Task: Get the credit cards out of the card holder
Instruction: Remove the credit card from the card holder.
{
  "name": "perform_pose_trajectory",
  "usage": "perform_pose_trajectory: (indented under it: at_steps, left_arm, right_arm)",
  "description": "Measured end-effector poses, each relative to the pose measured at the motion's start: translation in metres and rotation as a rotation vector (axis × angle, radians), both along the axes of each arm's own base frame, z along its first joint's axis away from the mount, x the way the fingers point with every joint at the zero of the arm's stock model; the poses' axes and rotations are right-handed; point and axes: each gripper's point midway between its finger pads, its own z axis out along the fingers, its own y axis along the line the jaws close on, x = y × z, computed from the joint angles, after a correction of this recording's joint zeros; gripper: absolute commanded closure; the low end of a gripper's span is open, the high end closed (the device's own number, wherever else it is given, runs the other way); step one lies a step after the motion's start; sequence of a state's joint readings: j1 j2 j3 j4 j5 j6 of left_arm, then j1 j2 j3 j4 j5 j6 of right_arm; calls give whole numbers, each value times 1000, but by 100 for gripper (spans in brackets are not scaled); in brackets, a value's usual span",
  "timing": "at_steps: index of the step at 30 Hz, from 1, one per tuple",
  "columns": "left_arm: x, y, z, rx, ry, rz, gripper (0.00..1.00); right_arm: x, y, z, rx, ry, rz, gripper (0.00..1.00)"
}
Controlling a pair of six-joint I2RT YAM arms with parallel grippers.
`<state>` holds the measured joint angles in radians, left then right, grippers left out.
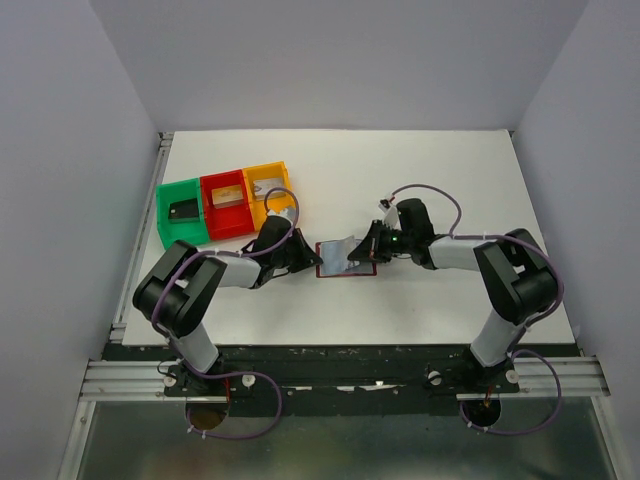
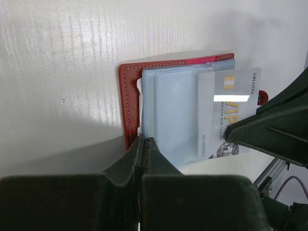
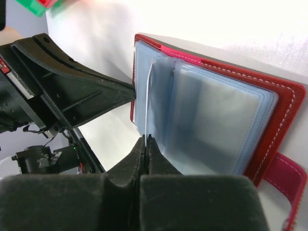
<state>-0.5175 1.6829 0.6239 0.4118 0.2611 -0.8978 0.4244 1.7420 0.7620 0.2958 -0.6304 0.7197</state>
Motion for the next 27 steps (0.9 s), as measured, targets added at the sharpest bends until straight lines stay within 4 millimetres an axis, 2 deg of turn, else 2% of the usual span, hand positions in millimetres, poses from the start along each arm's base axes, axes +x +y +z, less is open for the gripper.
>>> perform_pose_trajectory:
  at_steps: [6, 16, 17, 19, 22, 25, 26, 27]
  left_arm:
    - [-3, 2, -1, 21, -3, -12, 100]
    - [-11, 13, -1, 80, 3, -19, 100]
    - [-14, 15, 0, 87, 3, -19, 91]
    - [-20, 21, 0, 106, 3, -15, 65]
    - [-28, 30, 3, 137, 0, -7, 42]
    - [-28, 33, 17, 141, -33, -8, 30]
    - [-27, 33, 25, 137, -49, -8, 20]
    - [-26, 32, 33, 130, -67, -9, 20]
  right_arm:
    - [-1, -7, -1, -37, 15, -25, 100]
    - [-11, -27, 25, -115, -24, -59, 100]
    - [-13, -29, 26, -125, -27, -59, 100]
    - [-16, -33, 29, -148, -37, -55, 100]
    - [-19, -41, 39, -187, -69, -51, 100]
    - [-19, -49, 58, -231, -136, -48, 100]
    - [-20, -51, 65, -246, -164, -46, 100]
    - [-20, -53, 74, -258, -191, -43, 100]
